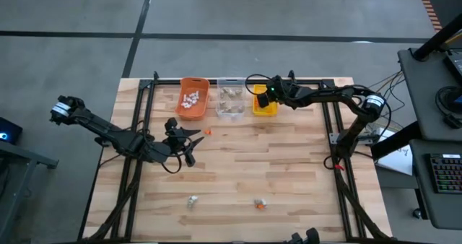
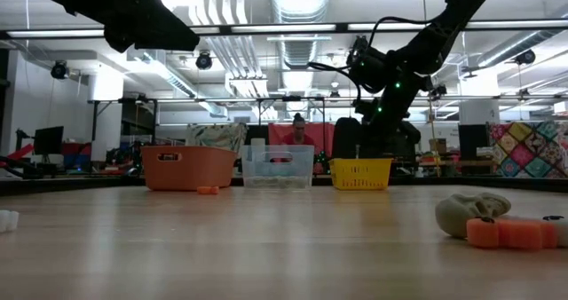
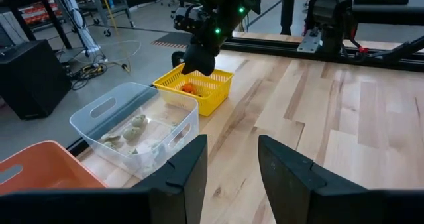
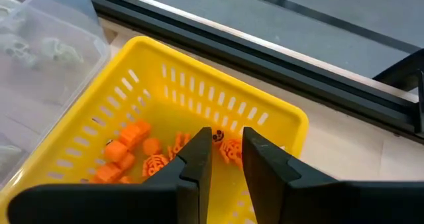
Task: Sort Halloween decoration
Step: Put the gray skull toy into the transparent bin
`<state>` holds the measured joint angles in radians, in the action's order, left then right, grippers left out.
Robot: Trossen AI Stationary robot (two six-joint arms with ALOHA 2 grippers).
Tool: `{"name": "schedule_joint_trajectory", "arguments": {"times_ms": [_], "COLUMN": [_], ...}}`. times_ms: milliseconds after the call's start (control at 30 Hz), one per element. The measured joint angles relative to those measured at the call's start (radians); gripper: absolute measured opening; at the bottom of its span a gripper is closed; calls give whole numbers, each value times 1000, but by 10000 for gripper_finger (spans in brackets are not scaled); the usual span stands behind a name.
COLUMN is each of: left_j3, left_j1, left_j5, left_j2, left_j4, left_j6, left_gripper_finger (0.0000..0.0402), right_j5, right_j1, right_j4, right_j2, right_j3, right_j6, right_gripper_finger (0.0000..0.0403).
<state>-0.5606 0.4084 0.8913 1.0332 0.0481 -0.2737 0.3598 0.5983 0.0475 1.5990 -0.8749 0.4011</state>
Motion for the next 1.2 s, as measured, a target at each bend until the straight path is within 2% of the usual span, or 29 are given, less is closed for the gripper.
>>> {"name": "schedule_joint_trajectory", "arguments": {"times_ms": [200, 400, 567, 667, 833, 967, 1100, 1200], "left_j3": [0, 0, -14, -29, -68, -126, -226, -347], "left_j1": [0, 1, 4, 5, 39, 89, 146, 187], "left_j5": [-2, -179, -208, -284, -434, -523, -598, -650], "left_j2": [0, 0, 0, 0, 15, 77, 185, 287], "left_j4": [1, 16, 16, 15, 13, -21, -161, -367], "left_j6": [-21, -42, -85, -131, -286, -424, -617, -808], "left_gripper_finger": [118, 118, 118, 118, 118, 118, 118, 118], "right_j5": [-8, -53, -53, -53, -53, -54, -53, -53], "right_j1": [-9, -63, -148, -212, -318, -385, -427, -444], "right_j4": [2, 6, 36, 67, 110, 108, 106, 107], "right_j2": [-34, -150, -262, -322, -388, -399, -393, -387], "right_j3": [0, 0, 0, 0, 0, 0, 0, 1], "right_j6": [-19, -49, -65, -79, -80, -88, -101, -104], "right_gripper_finger": [74, 75, 75, 75, 75, 75, 75, 75]}}
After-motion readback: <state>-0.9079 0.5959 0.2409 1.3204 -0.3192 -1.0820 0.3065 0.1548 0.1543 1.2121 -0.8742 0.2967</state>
